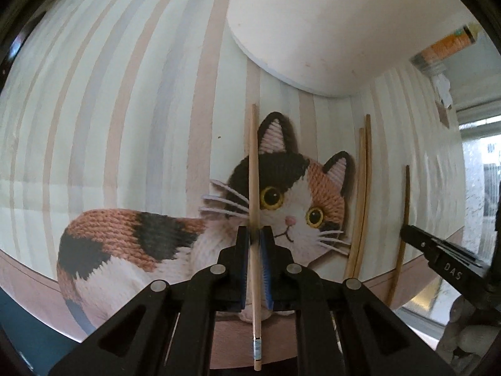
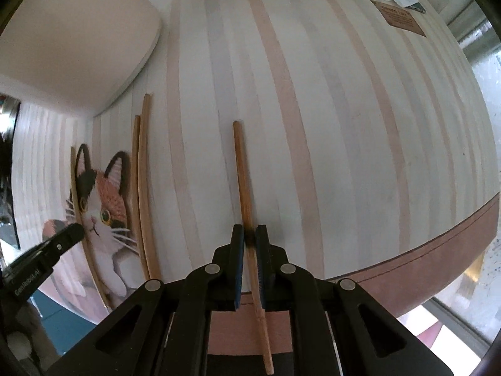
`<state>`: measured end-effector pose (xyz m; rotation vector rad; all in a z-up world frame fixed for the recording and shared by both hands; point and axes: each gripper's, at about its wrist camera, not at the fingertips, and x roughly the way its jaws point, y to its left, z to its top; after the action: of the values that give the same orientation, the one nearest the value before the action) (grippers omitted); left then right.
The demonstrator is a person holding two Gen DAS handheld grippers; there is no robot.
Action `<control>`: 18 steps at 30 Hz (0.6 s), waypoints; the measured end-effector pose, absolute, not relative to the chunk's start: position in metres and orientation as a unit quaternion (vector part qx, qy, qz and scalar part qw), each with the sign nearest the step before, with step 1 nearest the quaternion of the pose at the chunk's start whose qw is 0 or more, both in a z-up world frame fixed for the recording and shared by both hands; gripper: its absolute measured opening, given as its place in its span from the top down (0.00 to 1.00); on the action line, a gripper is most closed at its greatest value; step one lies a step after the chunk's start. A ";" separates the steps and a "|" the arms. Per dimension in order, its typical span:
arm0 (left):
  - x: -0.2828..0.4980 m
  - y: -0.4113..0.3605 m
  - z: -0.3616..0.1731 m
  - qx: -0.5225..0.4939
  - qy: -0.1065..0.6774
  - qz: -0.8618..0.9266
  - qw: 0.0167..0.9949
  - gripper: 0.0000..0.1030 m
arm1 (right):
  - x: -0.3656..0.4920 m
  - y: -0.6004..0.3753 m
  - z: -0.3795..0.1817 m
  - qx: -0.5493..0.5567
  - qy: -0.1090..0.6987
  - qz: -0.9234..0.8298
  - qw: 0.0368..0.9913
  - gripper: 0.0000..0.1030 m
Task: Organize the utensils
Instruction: 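Lift both held chopsticks from the mat toward the cream holder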
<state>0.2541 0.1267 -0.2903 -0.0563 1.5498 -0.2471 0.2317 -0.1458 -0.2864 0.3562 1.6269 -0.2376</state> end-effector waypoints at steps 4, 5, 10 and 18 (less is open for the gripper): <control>0.262 0.118 -0.300 -0.001 0.697 -0.105 0.709 0.93 | 0.234 -0.144 -0.288 0.154 0.723 -0.111 0.664 0.92; 0.263 0.113 -0.301 0.002 0.697 -0.104 0.709 0.93 | 0.235 -0.144 -0.288 0.152 0.724 -0.113 0.664 0.92; 0.263 0.092 -0.303 0.013 0.697 -0.103 0.709 0.93 | 0.241 -0.129 -0.290 0.141 0.723 -0.118 0.666 0.92; 0.263 0.079 -0.305 0.026 0.696 -0.101 0.710 0.93 | 0.239 -0.119 -0.289 0.145 0.716 -0.123 0.672 0.92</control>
<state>0.2635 0.0790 -0.3054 0.0585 1.5441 -0.2239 0.2394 -0.1188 -0.2885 0.3259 1.6123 -0.2773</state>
